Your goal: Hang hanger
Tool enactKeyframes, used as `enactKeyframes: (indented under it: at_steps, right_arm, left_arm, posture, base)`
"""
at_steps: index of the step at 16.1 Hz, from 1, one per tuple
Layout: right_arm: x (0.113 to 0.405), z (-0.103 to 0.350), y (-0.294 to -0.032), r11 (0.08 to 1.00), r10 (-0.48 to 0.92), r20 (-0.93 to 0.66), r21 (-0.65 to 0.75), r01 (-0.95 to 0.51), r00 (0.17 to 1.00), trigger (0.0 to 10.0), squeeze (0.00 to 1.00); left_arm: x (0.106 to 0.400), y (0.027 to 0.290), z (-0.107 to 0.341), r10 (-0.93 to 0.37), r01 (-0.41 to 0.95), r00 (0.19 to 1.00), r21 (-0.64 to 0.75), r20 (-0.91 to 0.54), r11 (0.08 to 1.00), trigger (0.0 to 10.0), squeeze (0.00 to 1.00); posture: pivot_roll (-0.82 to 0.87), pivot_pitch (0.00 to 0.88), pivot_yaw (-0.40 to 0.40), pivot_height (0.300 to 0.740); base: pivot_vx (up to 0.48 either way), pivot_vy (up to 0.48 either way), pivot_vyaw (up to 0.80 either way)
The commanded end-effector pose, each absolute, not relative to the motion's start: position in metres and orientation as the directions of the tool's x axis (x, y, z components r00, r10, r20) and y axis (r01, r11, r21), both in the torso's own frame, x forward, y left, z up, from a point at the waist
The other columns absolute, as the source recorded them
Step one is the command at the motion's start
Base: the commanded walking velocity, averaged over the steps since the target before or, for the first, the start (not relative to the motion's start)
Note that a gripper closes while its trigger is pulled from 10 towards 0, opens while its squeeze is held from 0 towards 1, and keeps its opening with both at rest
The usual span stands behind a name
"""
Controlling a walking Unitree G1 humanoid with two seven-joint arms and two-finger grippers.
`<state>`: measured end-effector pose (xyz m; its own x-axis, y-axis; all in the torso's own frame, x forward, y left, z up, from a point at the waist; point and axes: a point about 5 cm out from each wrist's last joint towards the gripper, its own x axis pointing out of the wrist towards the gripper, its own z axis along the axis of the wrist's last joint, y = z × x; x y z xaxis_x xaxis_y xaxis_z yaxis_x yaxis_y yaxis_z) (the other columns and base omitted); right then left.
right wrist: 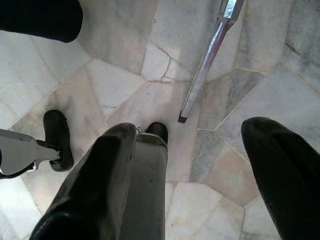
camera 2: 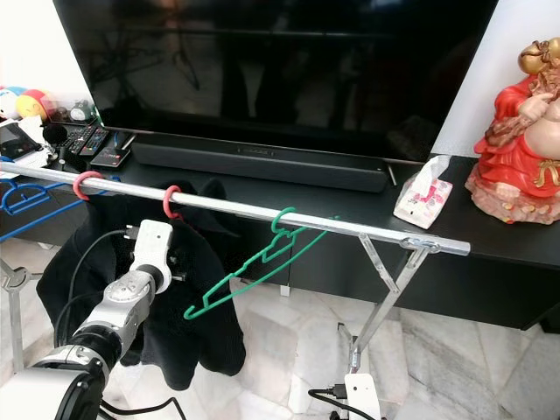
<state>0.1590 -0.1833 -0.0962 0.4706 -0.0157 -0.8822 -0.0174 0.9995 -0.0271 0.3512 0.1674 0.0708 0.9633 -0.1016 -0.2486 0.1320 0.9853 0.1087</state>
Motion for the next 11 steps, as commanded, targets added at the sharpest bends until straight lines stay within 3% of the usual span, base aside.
enactKeyframes:
  at_steps: [1, 7, 11]
  right_arm:
    - [0.159, -0.096, -0.184, 0.999, -0.019, -0.882, -0.03, -0.016, 0.47, 10.0, 0.0]
    - [0.158, -0.096, -0.184, 1.0, -0.023, -0.879, -0.029, -0.004, 0.476, 10.0, 0.0]
    - [0.158, -0.096, -0.186, 0.999, -0.031, -0.879, -0.033, 0.006, 0.475, 10.0, 0.0]
  left_arm:
    - [0.351, 0.171, 0.075, -0.096, 0.122, 0.974, 0.113, -0.206, 0.986, 10.0, 1.0]
    - [0.334, 0.174, 0.086, -0.166, 0.171, 0.985, 0.118, -0.049, 0.978, 10.0, 1.0]
    - [0.282, 0.18, 0.084, -0.227, 0.226, 0.974, 0.212, -0.023, 0.951, 10.0, 1.0]
  posture:
    - [-0.11, 0.0, -0.013, 0.727]
    - [-0.11, 0.0, -0.011, 0.727]
    - [-0.09, 0.0, -0.011, 0.727]
  base:
    - [0.0, 0.0, 0.0]
    - [0.0, 0.0, 0.0]
    - [0.0, 0.0, 0.0]
